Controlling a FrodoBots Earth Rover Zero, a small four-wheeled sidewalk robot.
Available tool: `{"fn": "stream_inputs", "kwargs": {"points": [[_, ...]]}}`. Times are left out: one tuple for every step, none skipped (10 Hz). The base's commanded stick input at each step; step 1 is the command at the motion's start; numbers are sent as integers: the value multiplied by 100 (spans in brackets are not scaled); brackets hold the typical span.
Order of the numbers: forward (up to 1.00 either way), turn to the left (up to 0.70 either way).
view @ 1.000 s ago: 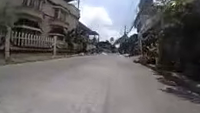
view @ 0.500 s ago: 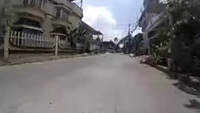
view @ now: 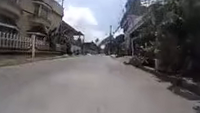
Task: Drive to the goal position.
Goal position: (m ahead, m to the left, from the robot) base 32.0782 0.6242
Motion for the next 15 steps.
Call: {"fn": "stream_inputs", "kwargs": {"points": [[100,0],[100,0],[100,0],[100,0],[100,0],[100,0],[100,0],[100,0],[100,0],[100,0],[100,0],[100,0],[100,0],[100,0],[100,0]]}}
